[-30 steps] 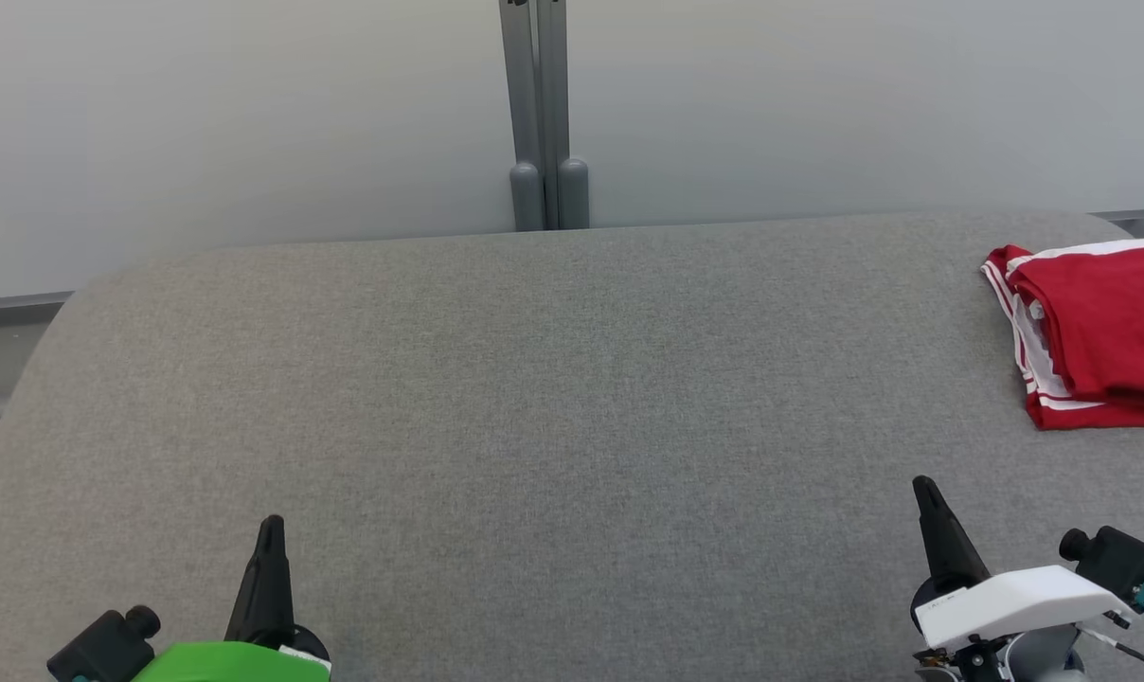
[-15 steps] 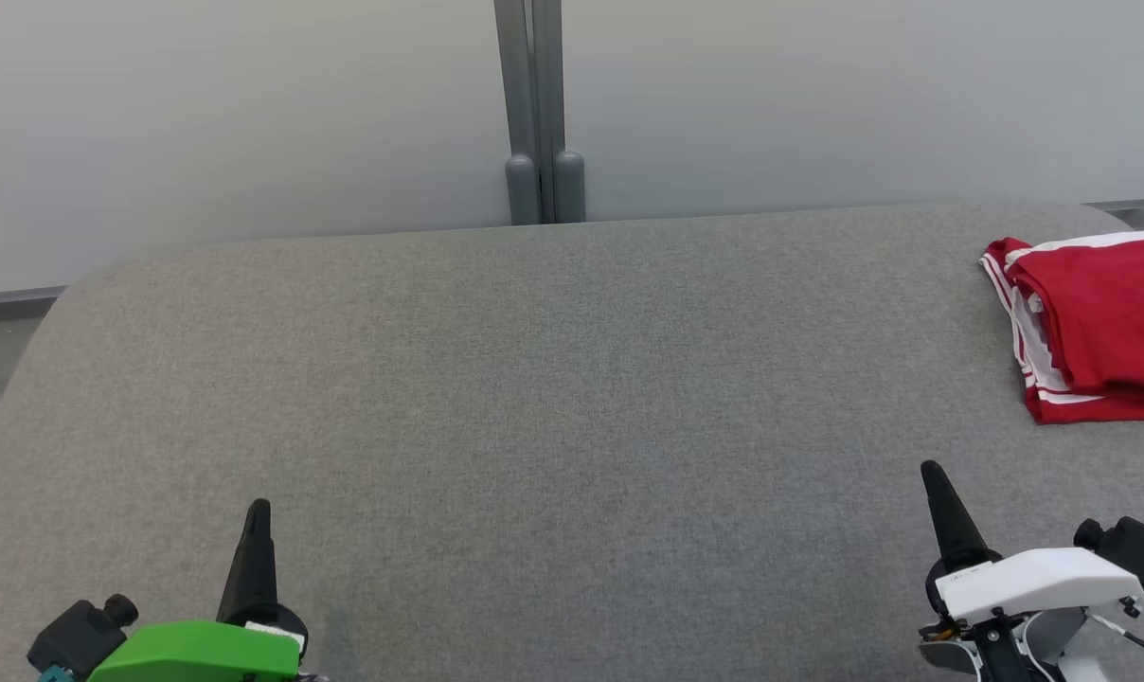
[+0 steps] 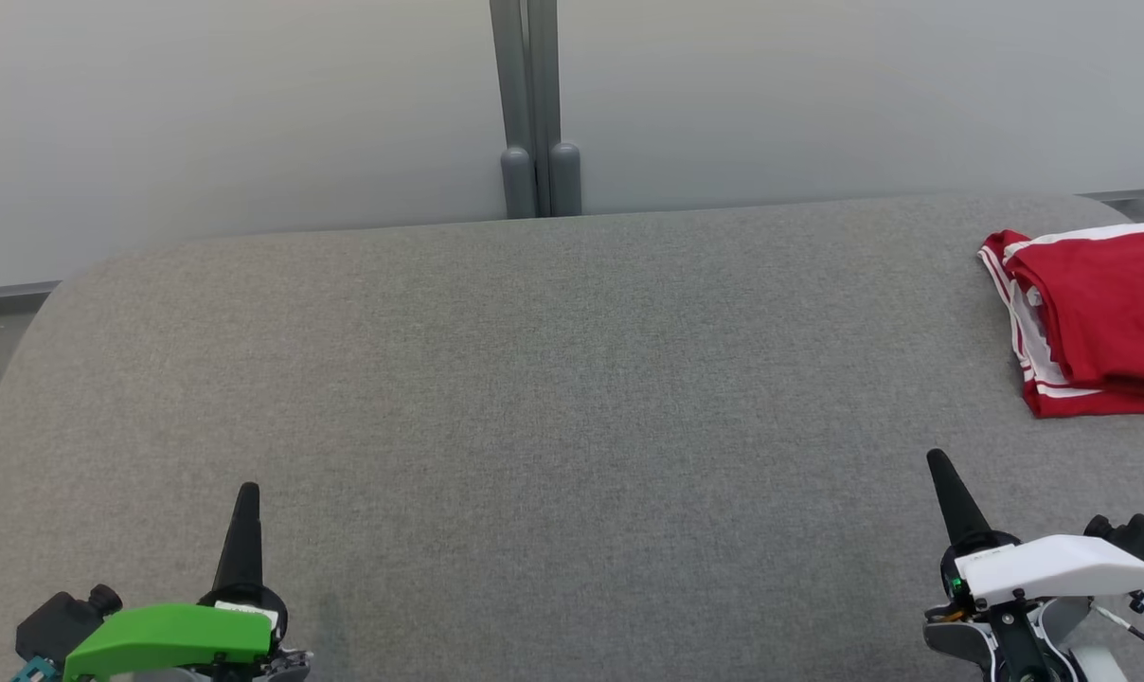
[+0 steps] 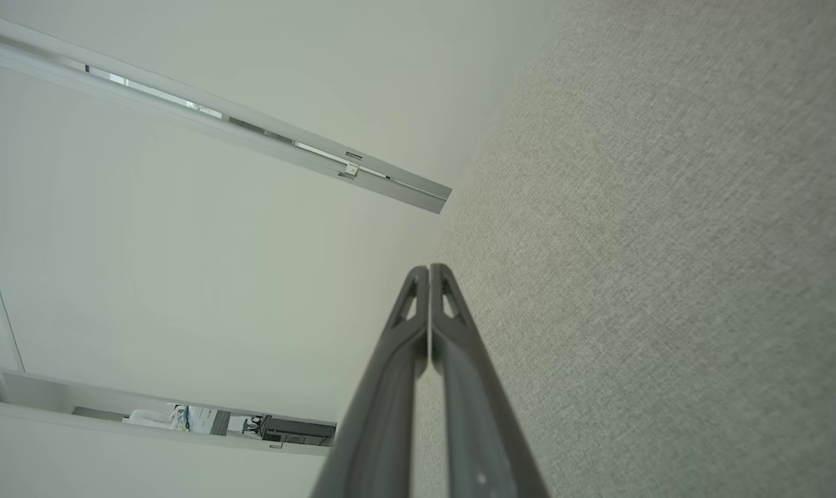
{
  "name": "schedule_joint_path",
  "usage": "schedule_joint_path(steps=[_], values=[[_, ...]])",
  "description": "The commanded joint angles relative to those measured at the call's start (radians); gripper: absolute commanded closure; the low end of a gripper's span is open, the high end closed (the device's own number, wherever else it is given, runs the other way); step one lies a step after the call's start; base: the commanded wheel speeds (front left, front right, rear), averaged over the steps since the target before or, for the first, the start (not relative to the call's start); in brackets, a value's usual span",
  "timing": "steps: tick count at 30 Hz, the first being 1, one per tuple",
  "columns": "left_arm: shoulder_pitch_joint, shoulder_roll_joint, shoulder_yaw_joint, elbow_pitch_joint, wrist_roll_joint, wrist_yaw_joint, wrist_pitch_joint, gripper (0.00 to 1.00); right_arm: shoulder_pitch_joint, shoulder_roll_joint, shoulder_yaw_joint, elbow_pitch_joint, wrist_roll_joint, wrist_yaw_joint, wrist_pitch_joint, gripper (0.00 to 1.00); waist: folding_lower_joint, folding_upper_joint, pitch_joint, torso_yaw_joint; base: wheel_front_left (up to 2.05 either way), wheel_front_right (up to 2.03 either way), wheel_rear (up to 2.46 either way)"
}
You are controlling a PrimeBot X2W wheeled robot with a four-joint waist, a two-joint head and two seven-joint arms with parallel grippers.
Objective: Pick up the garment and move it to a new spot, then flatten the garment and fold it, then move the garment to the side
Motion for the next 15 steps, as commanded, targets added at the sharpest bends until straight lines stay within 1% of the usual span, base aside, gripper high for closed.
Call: schedule_joint_path(steps=[1, 15], values=[[-0.027, 0.008, 0.007, -0.001, -0.024, -0.008, 0.007, 1.00, -0.024, 0.001, -0.008, -0.004, 0.026, 0.000, 0.006, 1.00, 0.0000, 0.0000, 0.001, -0.001, 0.00, 0.00, 0.00], [-0.057, 0.007, 0.031, 0.021, -0.150, -0.018, 0.041, 1.00, -0.044, 0.009, -0.034, 0.005, 0.143, 0.000, 0.040, 1.00, 0.0000, 0.0000, 0.012, -0.006, 0.00, 0.00, 0.00]])
